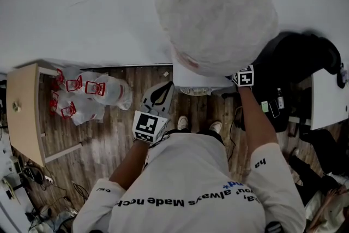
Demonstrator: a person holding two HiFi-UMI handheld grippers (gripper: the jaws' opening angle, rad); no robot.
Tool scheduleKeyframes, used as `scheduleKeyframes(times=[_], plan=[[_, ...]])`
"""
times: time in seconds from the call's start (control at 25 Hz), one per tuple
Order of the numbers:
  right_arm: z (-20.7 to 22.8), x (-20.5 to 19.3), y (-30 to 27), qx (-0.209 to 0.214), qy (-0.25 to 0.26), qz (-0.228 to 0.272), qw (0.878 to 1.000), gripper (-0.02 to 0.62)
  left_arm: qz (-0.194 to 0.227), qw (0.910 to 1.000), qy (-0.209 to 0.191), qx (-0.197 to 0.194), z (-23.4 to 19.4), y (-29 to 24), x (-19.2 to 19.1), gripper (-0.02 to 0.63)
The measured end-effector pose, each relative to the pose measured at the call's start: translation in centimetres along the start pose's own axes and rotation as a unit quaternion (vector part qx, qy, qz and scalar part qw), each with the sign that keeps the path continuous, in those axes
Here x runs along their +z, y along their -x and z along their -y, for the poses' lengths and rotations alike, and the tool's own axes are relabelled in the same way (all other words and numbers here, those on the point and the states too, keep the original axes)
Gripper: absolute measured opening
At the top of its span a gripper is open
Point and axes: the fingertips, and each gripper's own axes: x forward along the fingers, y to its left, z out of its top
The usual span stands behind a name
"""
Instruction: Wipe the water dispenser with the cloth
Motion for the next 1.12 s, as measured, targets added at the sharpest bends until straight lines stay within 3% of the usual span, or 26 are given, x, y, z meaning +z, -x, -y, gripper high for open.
scheduleKeyframes(times=[0.4, 1.12], plan=[[-0.9, -0.6, 0.8, -0.026, 0.013, -0.013, 0.999, 0.066, 0.002, 0.9999, 0.000, -0.010, 0.5, 0.0, -0.2, 0.018], [-4.3, -5.7, 6.2, -0.066, 0.061, -0.023, 0.996, 0.063, 0.004, 0.9993, -0.011, -0.036, 2.4, 1.2, -0.8, 0.018]])
